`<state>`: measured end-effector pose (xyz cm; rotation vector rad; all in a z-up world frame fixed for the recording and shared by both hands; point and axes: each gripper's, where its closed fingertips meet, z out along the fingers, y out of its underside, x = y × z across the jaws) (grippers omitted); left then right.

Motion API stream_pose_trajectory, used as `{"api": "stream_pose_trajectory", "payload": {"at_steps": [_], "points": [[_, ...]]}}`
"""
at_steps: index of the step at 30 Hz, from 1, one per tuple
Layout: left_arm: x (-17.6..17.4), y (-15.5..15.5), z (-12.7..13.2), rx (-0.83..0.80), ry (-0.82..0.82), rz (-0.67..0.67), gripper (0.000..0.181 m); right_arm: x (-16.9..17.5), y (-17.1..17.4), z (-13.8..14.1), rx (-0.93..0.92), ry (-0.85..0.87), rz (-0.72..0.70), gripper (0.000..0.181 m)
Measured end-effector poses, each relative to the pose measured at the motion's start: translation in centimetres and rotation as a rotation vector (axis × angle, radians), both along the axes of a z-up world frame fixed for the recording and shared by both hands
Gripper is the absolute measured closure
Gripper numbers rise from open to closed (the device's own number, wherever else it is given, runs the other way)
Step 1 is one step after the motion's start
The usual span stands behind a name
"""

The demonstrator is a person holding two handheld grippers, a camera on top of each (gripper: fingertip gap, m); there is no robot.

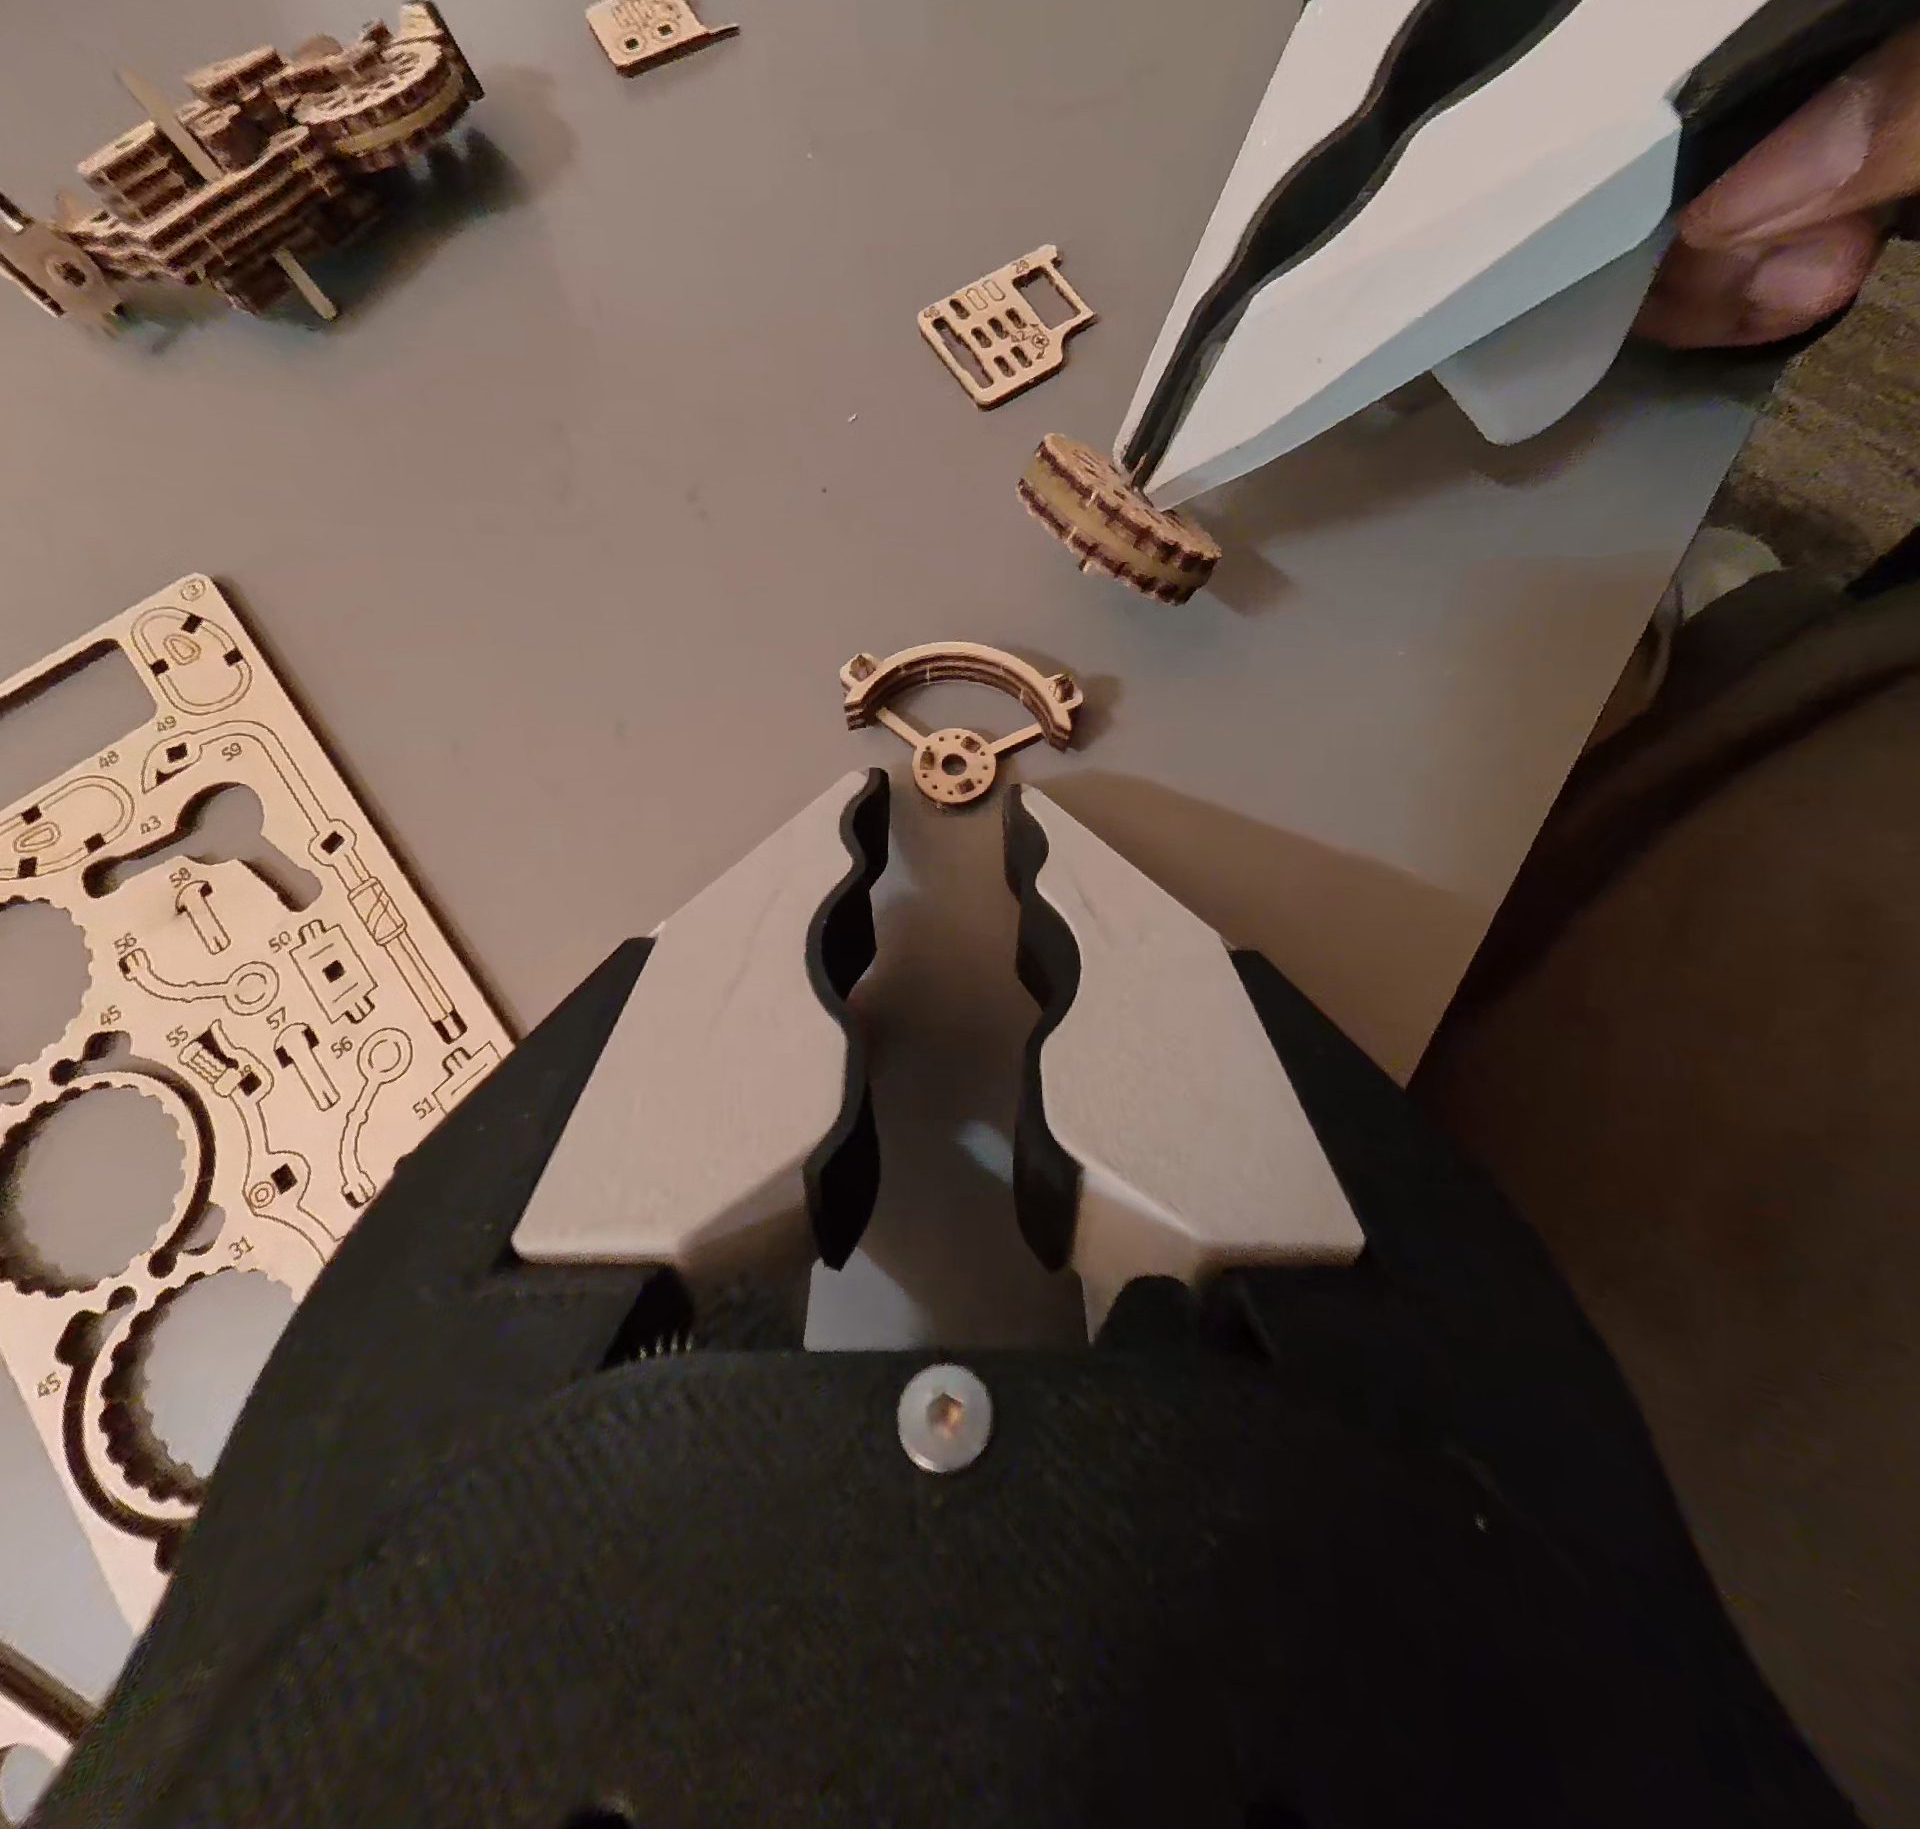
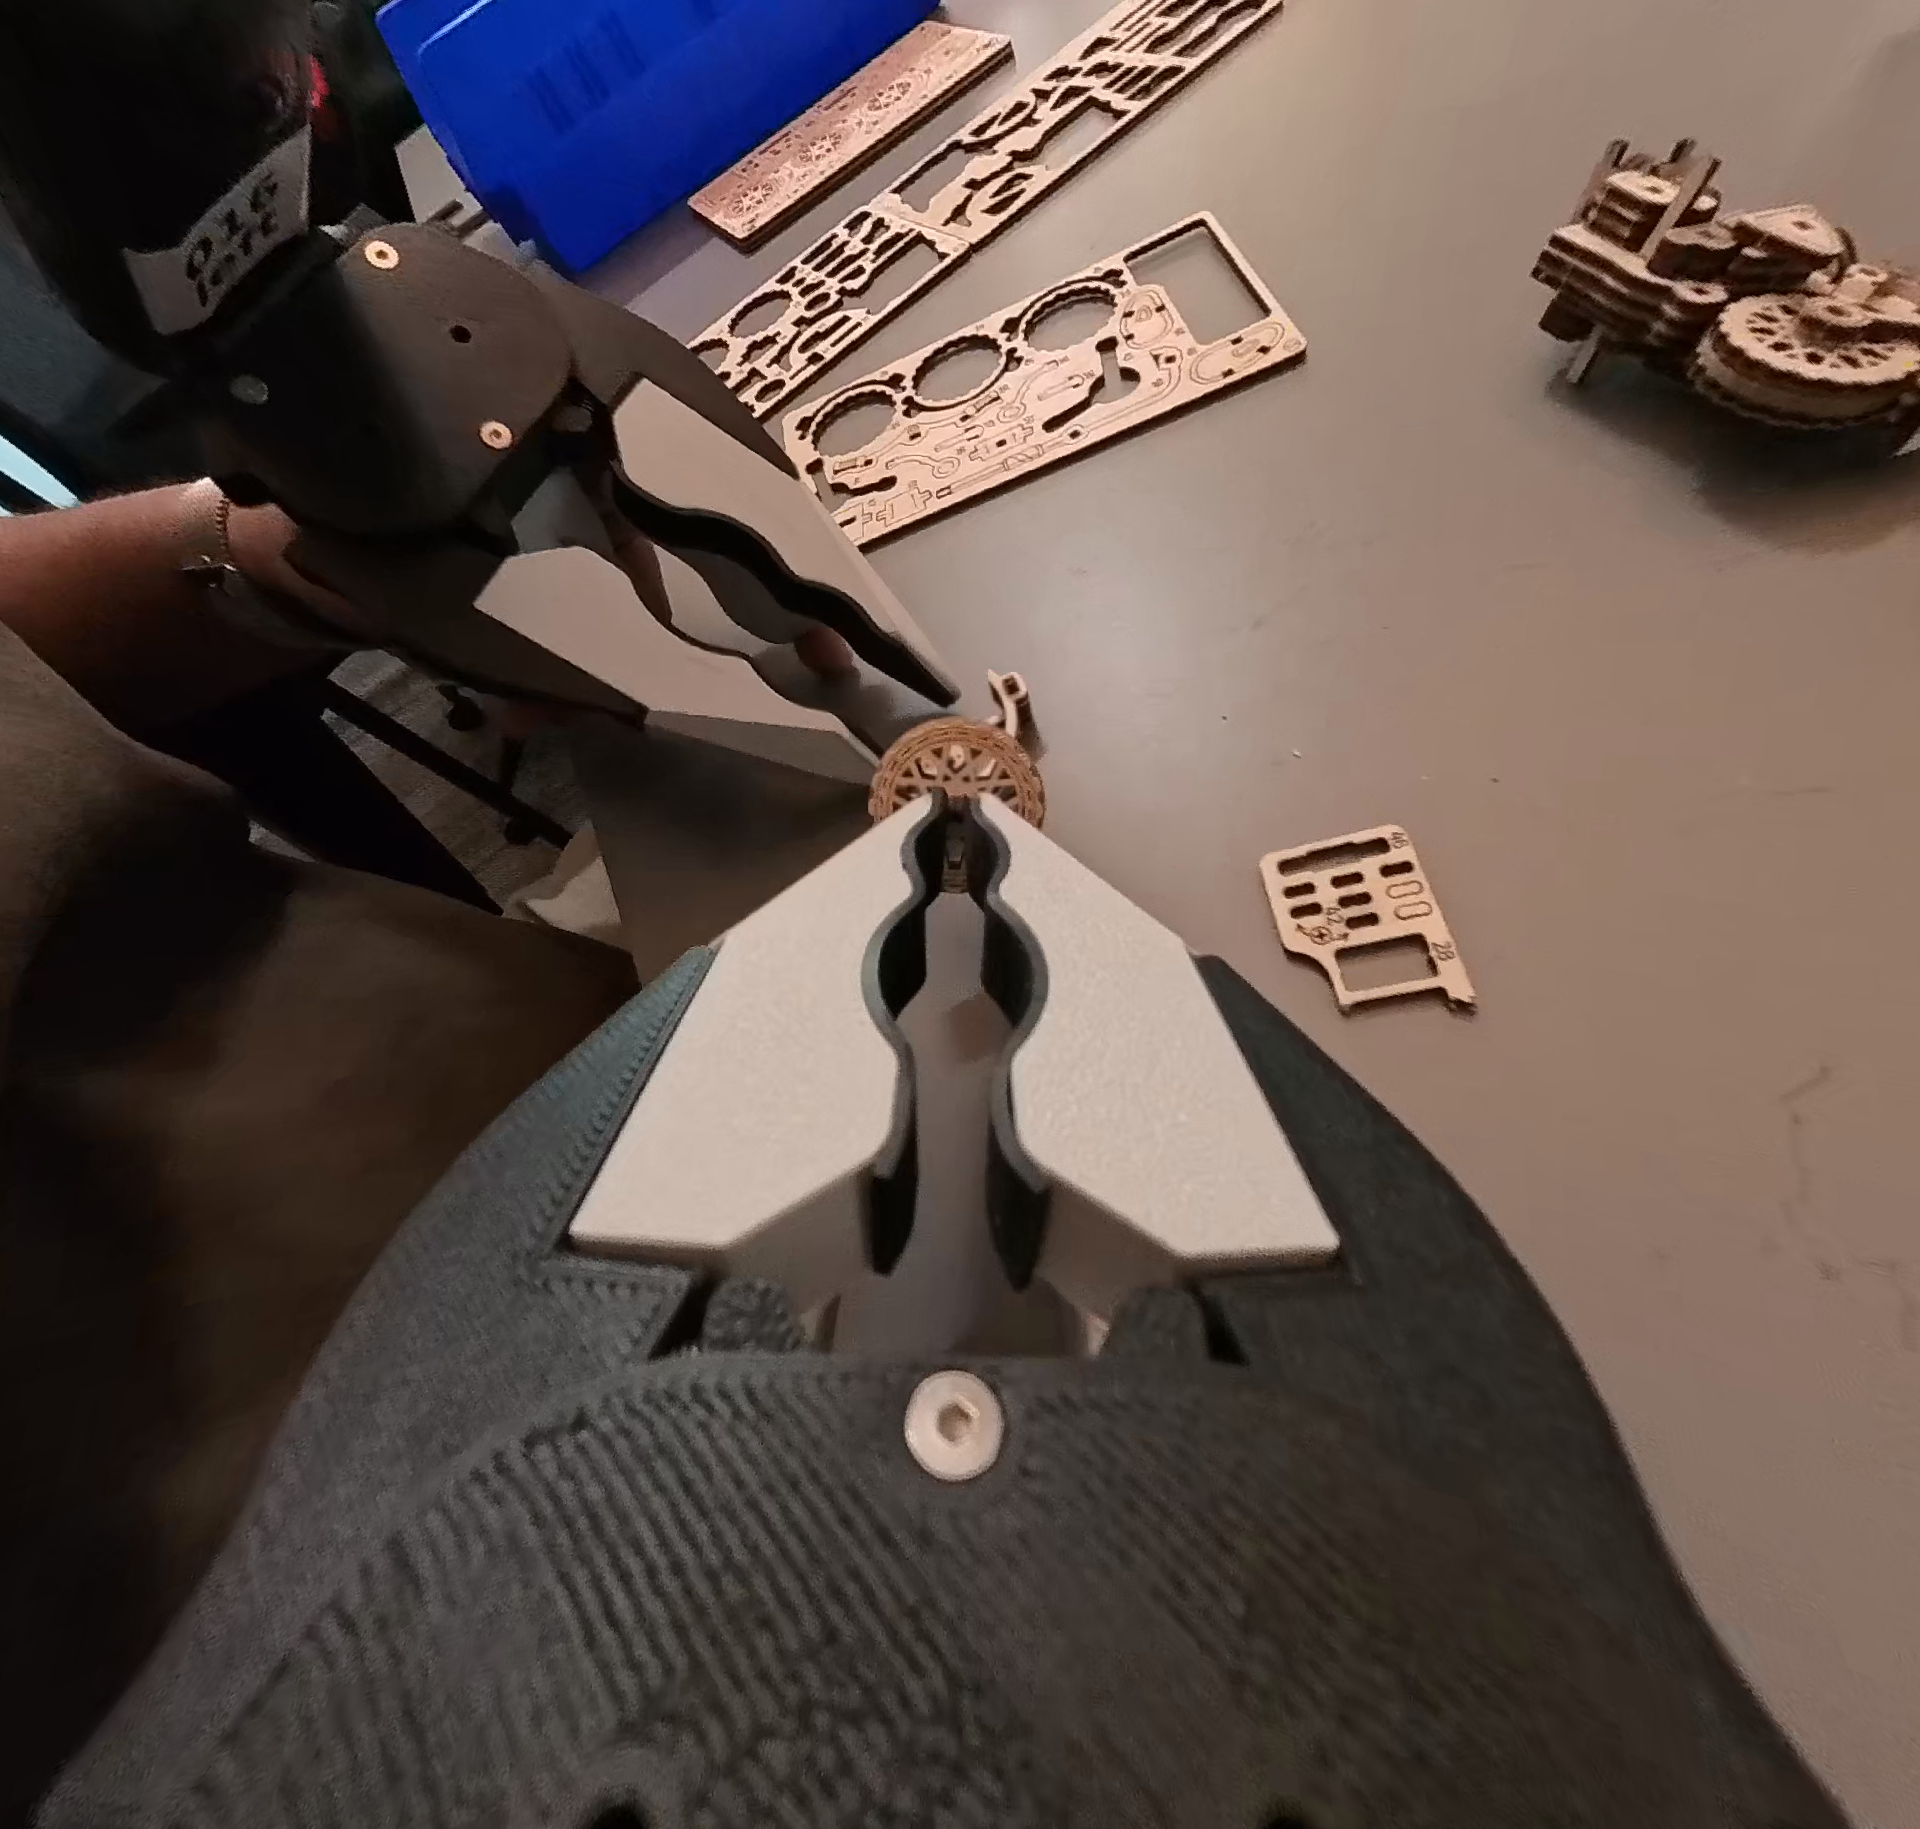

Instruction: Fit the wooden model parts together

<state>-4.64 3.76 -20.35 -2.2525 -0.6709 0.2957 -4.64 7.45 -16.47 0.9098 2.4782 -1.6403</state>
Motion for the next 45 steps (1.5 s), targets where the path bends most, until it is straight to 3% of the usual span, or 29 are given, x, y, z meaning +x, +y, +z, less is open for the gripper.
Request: {"api": "stream_pose_trajectory", "payload": {"at_steps": [10,20,31,45], "points": [[-0.2,0.4,0.0,0.020,-0.029,0.007,0.166,0.3,-0.4,0.3,0.001,0.019,0.001,0.181],[-0.1,0.5,1.5,0.088,0.042,-0.003,0.167,0.2,-1.1,2.4,-0.198,-0.090,-0.018,0.181],[0.8,1.1,2.3,0.098,0.135,-0.074,0.167,0.3,-2.1,0.3,-0.188,-0.273,-0.037,0.180],[0.2,0.7,2.8,0.195,0.031,-0.038,0.173,0.5,-2.0,-0.4,-0.263,-0.456,-0.037,0.181]]}}
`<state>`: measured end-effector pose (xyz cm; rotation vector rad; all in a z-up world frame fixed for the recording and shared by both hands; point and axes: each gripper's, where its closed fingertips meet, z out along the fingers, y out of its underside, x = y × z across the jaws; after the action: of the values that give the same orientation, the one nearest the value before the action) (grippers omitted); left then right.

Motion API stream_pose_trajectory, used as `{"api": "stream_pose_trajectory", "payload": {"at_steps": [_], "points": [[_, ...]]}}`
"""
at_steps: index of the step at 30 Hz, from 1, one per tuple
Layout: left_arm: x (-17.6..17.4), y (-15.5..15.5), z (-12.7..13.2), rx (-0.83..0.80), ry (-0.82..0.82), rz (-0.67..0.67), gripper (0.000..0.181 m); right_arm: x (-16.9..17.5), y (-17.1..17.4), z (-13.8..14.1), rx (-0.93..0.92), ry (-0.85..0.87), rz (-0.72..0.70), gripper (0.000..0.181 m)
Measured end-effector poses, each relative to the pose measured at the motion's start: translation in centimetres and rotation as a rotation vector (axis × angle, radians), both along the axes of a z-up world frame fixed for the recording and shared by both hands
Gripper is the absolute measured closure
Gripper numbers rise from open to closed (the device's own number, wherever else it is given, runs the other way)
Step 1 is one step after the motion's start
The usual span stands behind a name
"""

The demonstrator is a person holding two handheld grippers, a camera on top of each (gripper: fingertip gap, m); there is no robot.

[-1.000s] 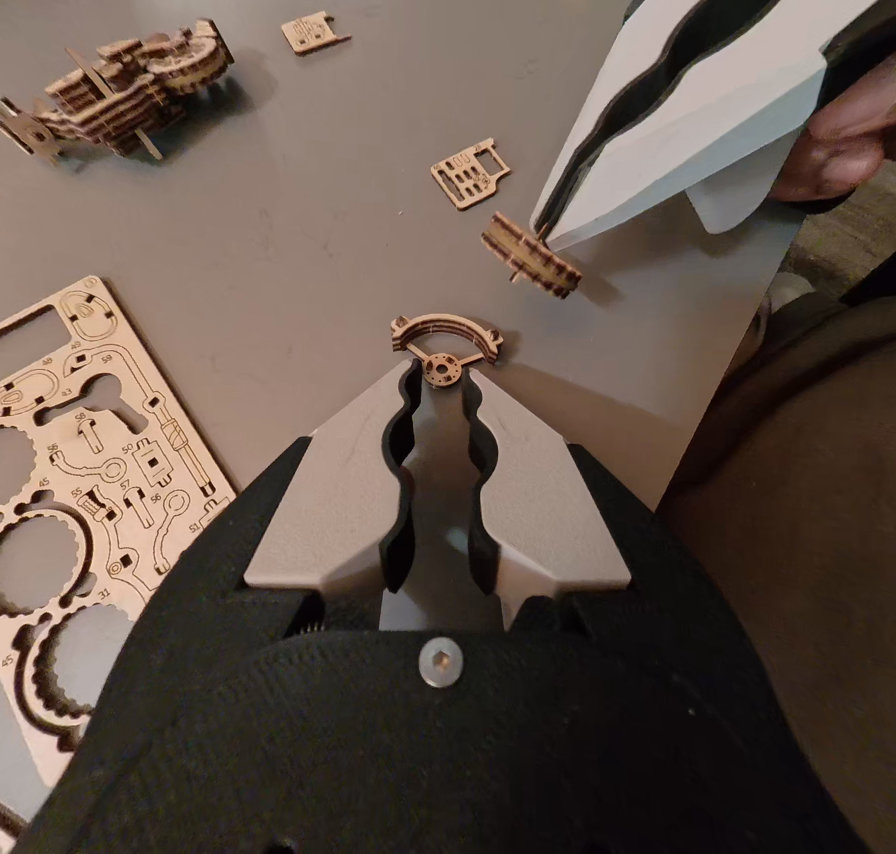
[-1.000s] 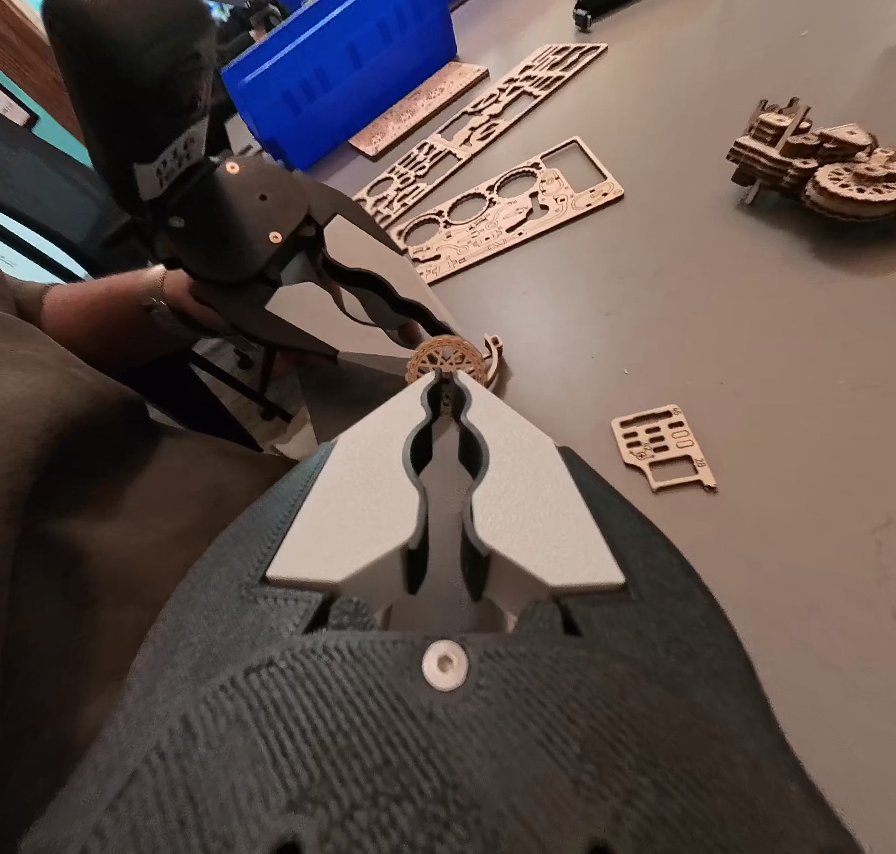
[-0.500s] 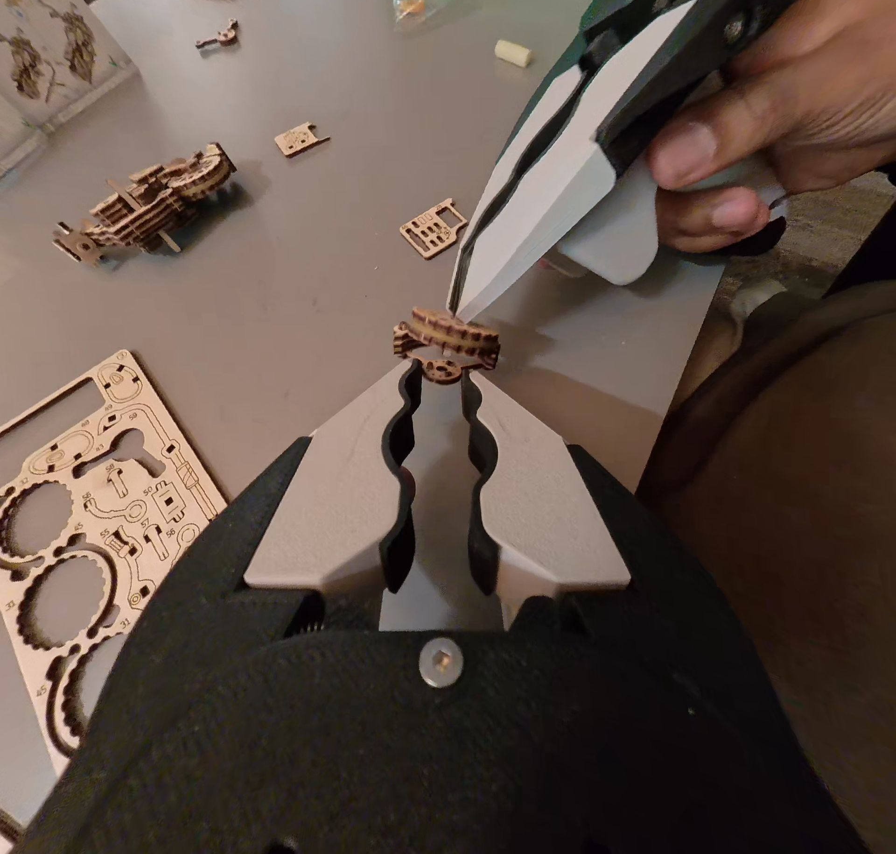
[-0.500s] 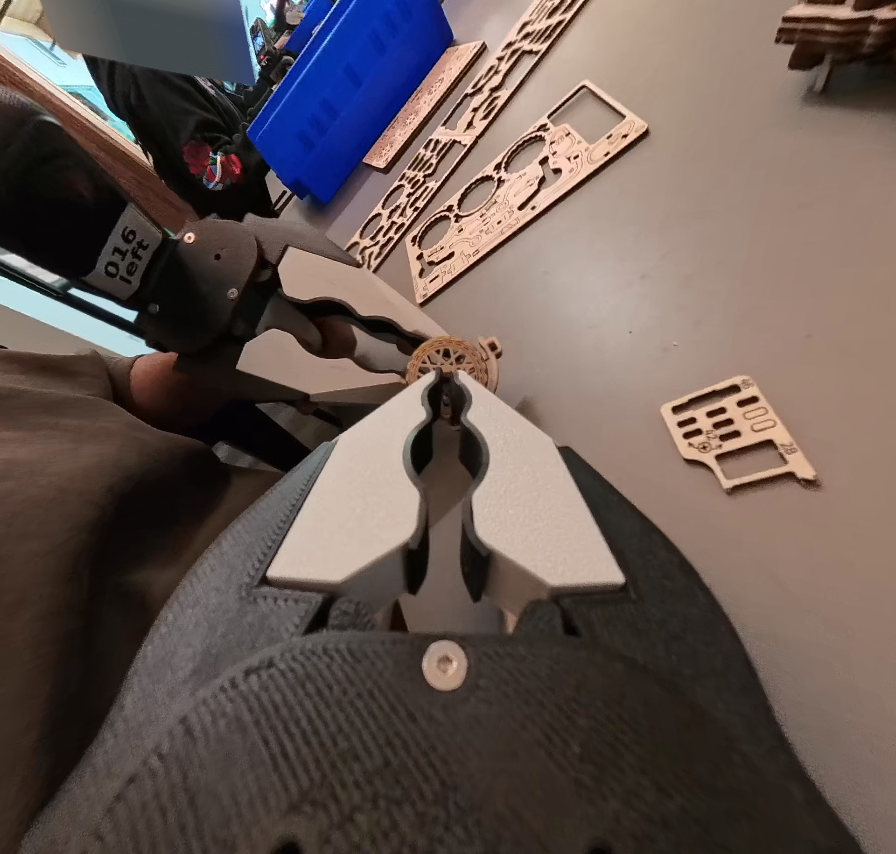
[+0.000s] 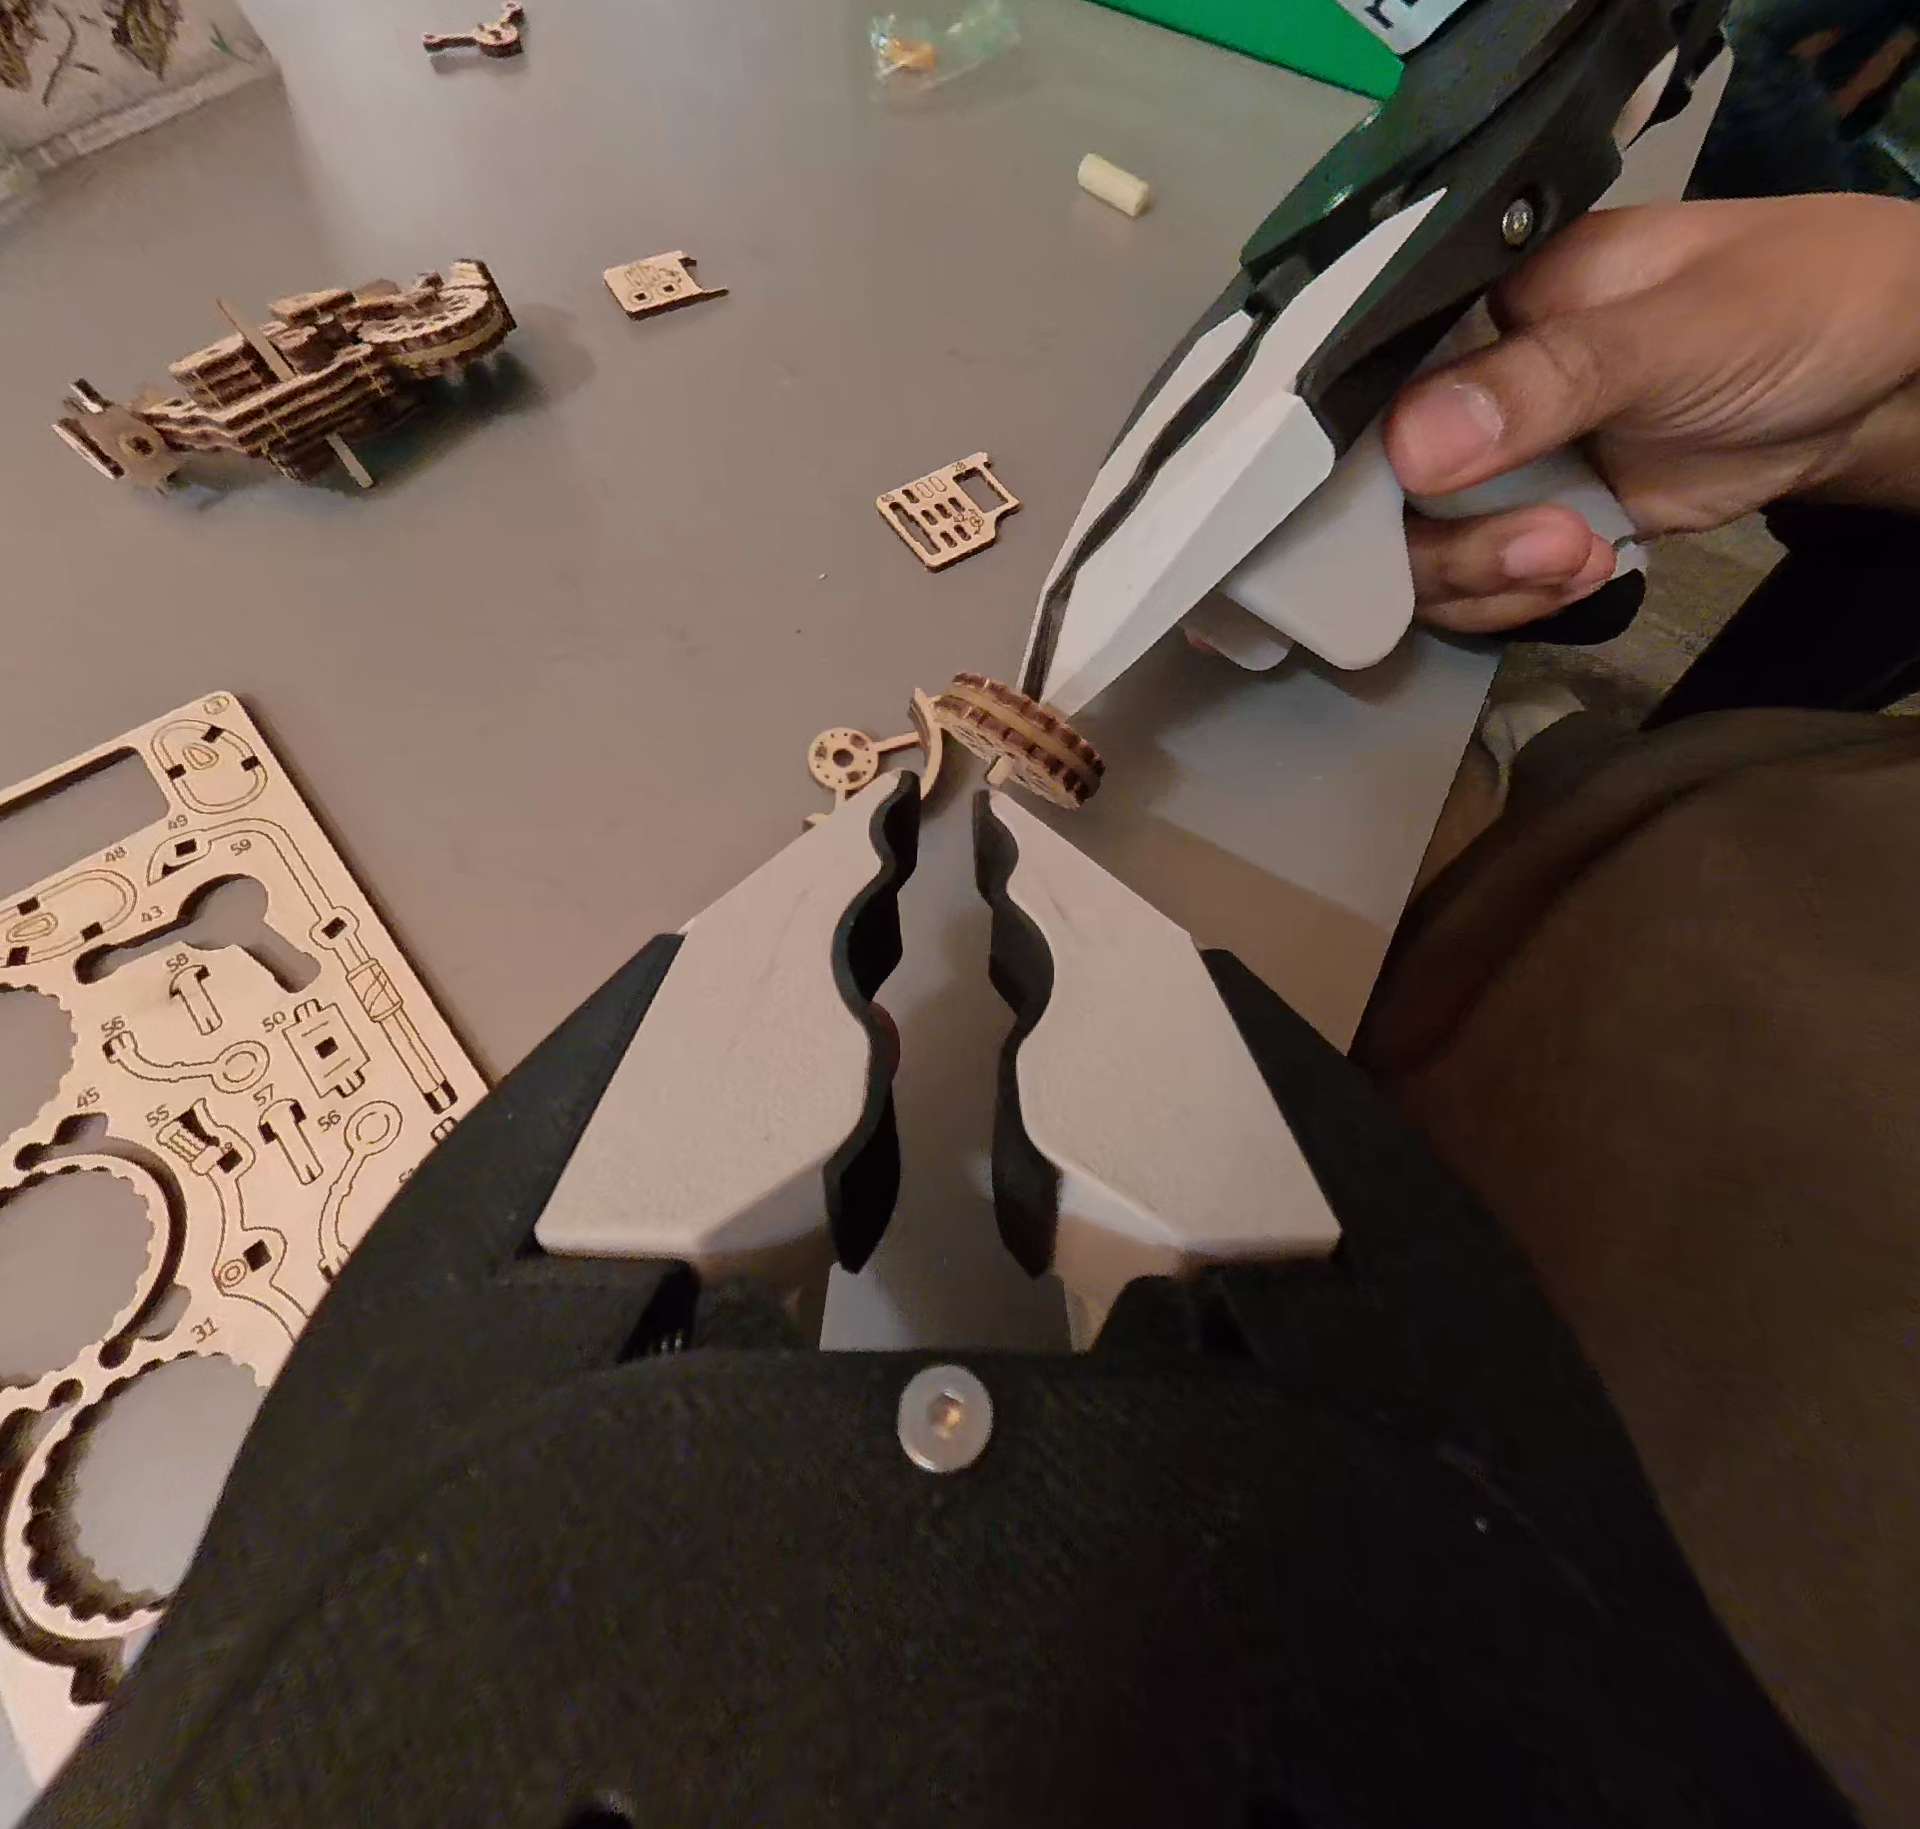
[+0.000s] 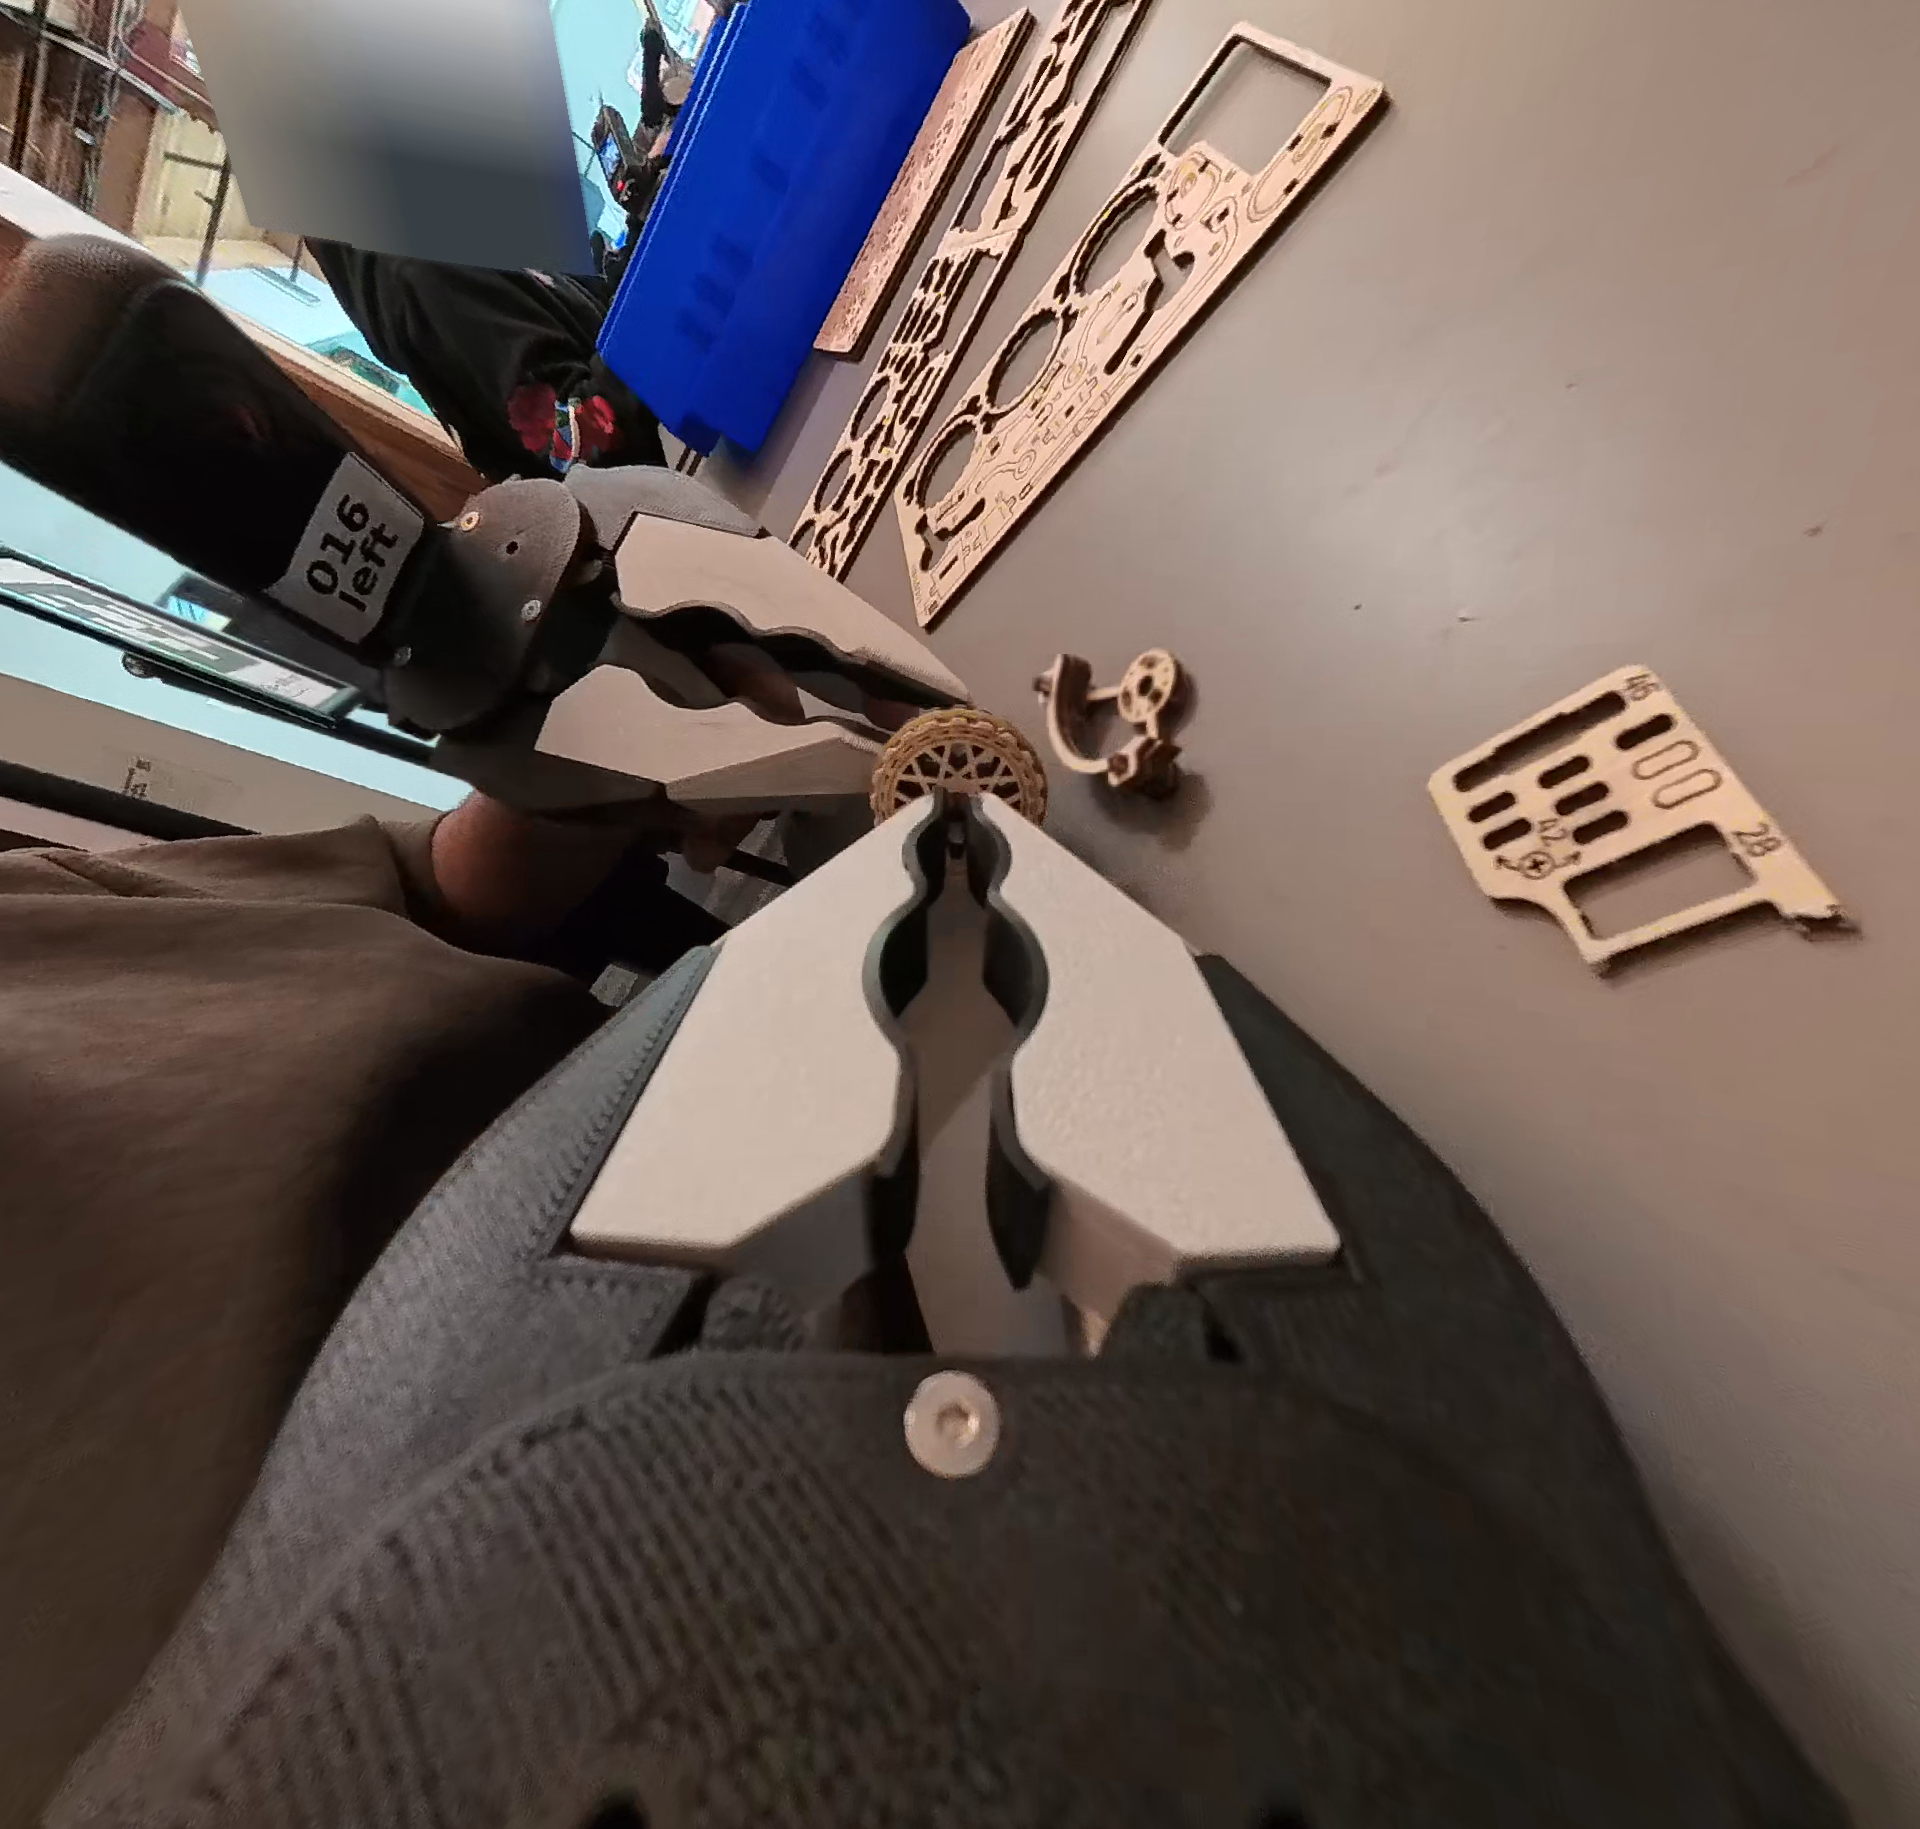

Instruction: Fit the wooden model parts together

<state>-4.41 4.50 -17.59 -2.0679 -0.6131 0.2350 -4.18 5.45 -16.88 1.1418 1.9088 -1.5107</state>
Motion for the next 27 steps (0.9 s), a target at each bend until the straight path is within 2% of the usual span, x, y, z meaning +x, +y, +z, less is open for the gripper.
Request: {"api": "stream_pose_trajectory", "payload": {"at_steps": [9,14,17,27], "points": [[-1.7,-1.2,-0.4,0.054,-0.120,0.123,0.163,-0.8,1.0,0.9,-0.062,-0.005,-0.043,0.181],[-2.9,-1.3,-1.1,0.052,-0.191,0.158,0.149,-0.7,1.4,1.0,-0.075,-0.011,-0.042,0.181],[-2.6,-0.9,-1.9,-0.001,-0.211,0.132,0.151,-0.5,1.6,1.0,-0.070,-0.001,-0.034,0.181],[-1.9,0.0,-2.2,-0.101,-0.115,0.082,0.161,-0.6,2.2,1.1,-0.076,0.009,-0.036,0.181]]}}
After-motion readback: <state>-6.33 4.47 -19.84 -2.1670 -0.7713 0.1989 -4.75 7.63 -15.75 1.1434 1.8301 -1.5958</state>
